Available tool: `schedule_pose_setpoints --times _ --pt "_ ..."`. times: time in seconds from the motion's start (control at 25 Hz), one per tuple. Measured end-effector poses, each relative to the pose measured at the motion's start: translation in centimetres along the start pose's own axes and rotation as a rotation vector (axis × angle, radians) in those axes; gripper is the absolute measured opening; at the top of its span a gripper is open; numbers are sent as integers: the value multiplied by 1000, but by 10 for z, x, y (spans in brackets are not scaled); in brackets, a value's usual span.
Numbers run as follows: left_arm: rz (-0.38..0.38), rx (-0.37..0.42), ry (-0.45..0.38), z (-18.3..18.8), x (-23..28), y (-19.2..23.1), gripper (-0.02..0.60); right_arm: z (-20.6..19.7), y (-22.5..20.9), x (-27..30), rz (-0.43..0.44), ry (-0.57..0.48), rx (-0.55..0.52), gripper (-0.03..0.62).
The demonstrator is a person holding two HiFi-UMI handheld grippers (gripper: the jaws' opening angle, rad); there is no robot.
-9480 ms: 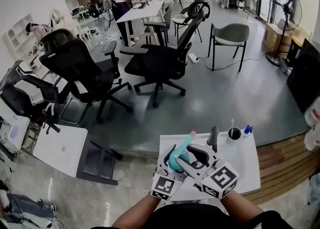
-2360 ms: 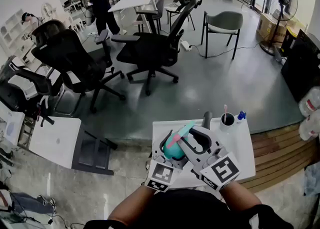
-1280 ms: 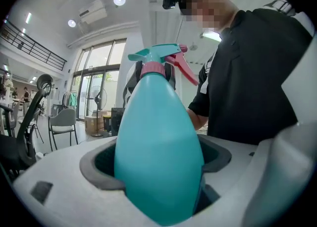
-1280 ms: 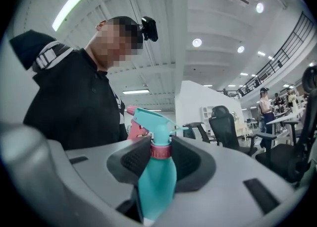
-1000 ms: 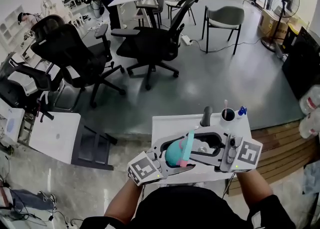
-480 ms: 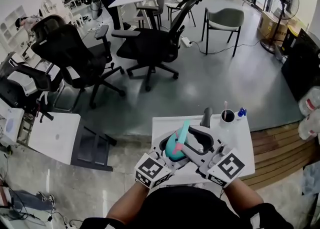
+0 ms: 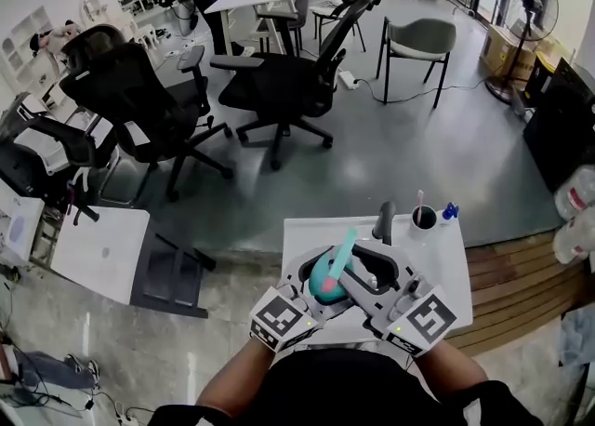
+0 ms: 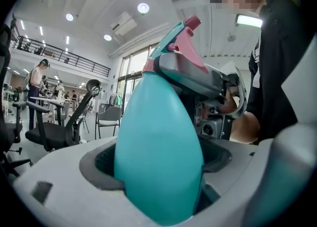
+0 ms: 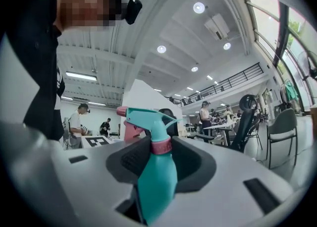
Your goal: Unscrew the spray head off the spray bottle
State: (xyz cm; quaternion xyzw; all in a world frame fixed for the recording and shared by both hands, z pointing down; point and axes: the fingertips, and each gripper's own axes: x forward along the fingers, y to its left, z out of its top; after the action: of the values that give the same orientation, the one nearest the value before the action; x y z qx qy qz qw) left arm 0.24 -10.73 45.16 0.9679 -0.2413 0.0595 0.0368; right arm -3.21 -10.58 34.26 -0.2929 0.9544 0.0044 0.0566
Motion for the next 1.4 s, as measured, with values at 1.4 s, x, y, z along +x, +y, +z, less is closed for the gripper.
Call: schedule_pose_setpoints --times 1.4 --pt "122 74 153 -94 -2 32 436 84 -33 -40 -68 -176 -51 138"
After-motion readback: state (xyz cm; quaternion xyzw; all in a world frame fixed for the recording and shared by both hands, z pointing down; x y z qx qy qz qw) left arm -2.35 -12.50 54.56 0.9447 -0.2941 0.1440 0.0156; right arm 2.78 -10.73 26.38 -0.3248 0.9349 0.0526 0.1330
